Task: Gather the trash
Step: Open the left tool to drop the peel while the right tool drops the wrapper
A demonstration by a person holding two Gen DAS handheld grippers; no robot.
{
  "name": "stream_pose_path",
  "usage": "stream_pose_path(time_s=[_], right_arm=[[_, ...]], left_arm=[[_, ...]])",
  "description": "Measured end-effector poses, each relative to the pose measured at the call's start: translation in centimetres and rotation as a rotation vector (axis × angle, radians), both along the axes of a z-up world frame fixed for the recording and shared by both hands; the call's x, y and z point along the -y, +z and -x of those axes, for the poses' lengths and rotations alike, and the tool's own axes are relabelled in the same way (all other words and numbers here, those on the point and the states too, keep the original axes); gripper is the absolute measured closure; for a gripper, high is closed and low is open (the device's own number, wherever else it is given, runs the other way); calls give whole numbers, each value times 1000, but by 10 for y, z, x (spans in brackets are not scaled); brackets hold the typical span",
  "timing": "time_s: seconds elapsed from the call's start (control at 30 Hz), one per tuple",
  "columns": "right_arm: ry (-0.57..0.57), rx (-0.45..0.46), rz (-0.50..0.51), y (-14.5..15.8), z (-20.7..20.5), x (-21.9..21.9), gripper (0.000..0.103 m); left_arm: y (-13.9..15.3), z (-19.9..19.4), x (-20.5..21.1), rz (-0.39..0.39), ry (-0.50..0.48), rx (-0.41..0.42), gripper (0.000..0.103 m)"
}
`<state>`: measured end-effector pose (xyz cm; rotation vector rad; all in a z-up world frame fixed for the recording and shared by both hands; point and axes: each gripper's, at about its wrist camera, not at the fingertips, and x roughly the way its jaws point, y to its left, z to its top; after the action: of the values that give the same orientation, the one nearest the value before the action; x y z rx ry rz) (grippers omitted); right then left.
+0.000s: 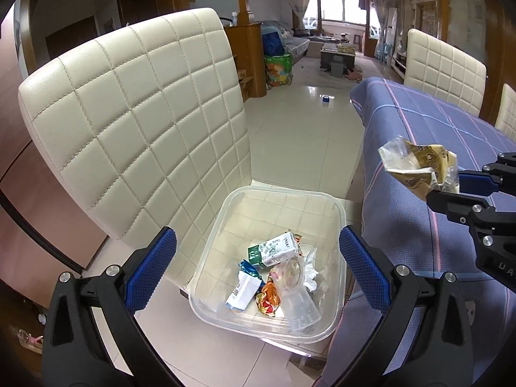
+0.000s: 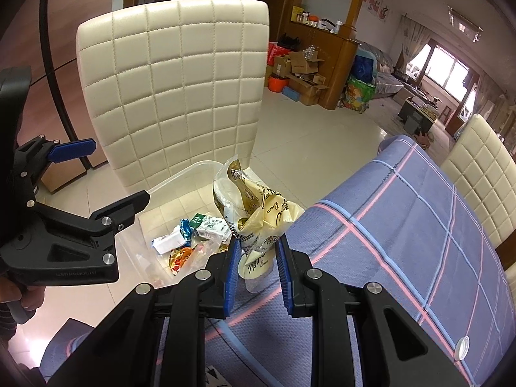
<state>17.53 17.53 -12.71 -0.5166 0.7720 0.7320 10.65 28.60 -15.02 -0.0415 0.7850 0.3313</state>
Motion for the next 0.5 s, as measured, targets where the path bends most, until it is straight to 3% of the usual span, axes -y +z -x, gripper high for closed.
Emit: stream_pose_path(time_s=[0.4,0.47,0.5], right_arm=[[20,6,-11,1,2,-11,78],[14,25,-11,3,3,-12,67],[5,39,-8,4,3,-12,55]], left_arm=[[-6,8,-6,1,6,-12,3],[-6,8,-7,3,6,-13,3],[-6,8,-7,3,6,-13,3]])
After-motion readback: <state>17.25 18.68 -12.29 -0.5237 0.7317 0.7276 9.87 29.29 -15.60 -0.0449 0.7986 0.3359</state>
